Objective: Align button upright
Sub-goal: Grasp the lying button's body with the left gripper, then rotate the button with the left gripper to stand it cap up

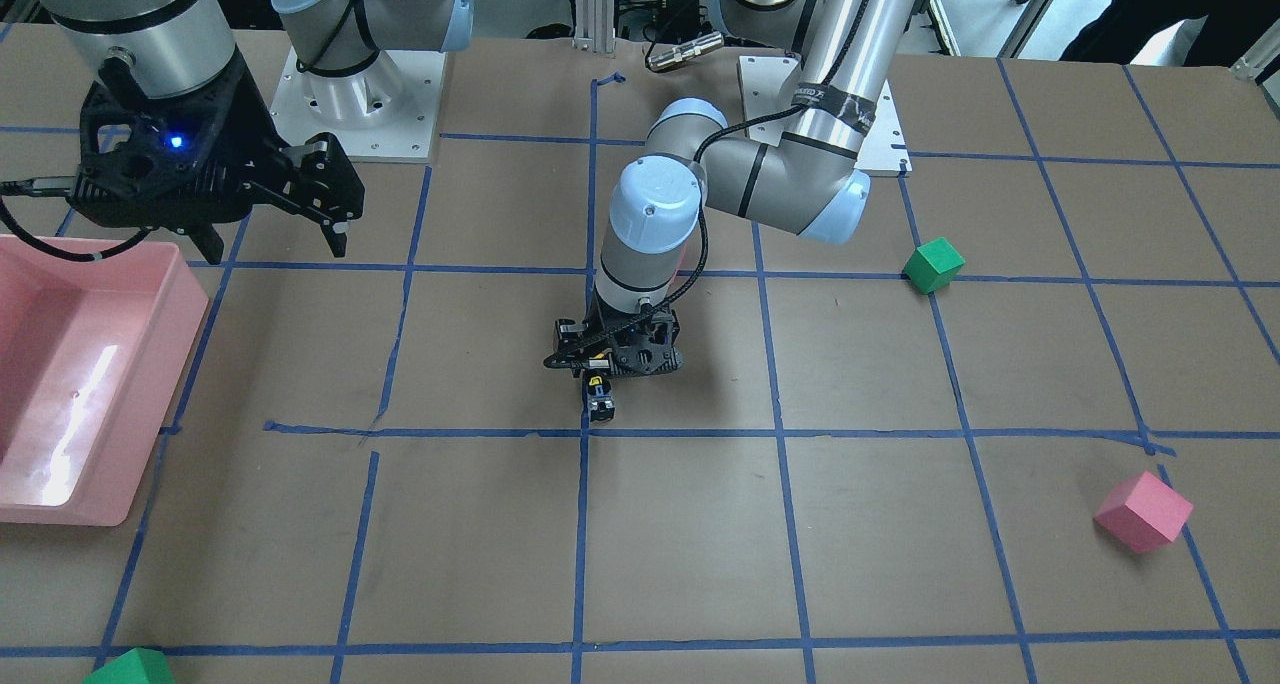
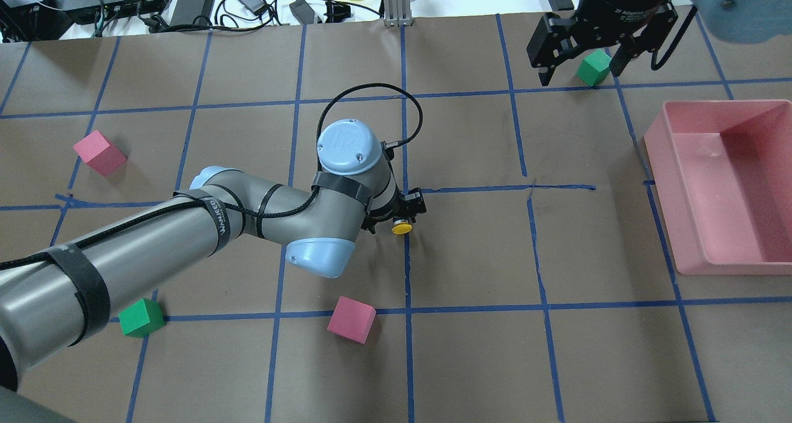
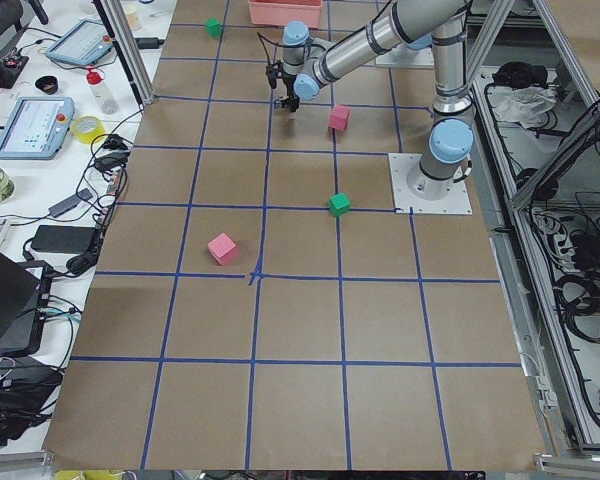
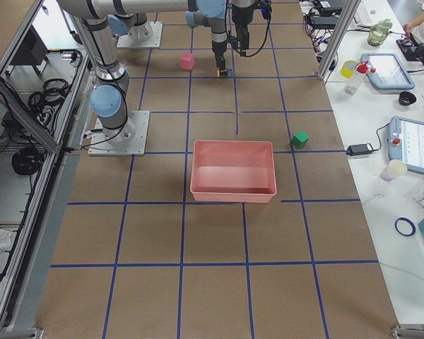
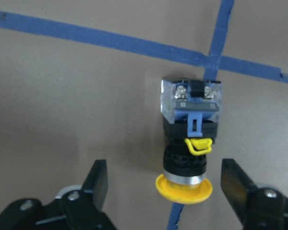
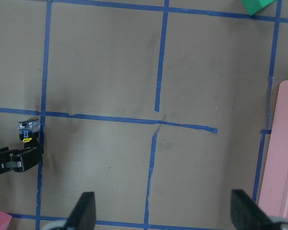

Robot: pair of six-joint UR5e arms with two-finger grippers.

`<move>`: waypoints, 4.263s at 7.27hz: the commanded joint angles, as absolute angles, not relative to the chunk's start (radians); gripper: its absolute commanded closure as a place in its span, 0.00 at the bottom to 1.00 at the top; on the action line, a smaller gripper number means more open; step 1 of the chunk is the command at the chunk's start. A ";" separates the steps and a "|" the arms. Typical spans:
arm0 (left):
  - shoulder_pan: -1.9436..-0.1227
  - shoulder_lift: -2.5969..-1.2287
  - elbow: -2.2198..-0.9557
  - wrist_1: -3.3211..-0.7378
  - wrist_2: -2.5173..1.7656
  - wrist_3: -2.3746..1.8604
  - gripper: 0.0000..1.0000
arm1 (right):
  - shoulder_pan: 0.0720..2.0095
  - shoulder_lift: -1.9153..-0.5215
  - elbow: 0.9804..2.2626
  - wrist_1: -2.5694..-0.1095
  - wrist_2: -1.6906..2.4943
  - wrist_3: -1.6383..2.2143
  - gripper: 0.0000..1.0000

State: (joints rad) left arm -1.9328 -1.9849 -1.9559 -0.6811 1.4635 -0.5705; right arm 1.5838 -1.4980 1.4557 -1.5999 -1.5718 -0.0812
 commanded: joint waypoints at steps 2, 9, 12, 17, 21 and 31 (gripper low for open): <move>-1.933 -1.996 -1.953 -0.680 1.440 -0.571 0.58 | 1.586 -1.497 1.457 -1.608 -1.571 -0.081 0.00; -1.933 -1.973 -1.763 -1.132 1.265 -0.854 1.00 | 1.589 -1.500 1.457 -1.614 -1.571 -0.081 0.00; -1.881 -1.980 -1.761 -1.140 1.095 -1.099 1.00 | 1.588 -1.497 1.460 -1.612 -1.572 -0.081 0.00; -1.649 -2.000 -1.876 -1.143 0.623 -1.033 1.00 | 1.585 -1.496 1.460 -1.628 -1.574 -0.081 0.00; -1.608 -2.061 -1.940 -1.146 0.460 -0.947 1.00 | 1.586 -1.502 1.459 -1.626 -1.555 -0.087 0.00; -1.575 -2.141 -1.940 -1.253 0.397 -1.020 0.85 | 1.591 -1.494 1.460 -1.628 -1.548 -0.081 0.00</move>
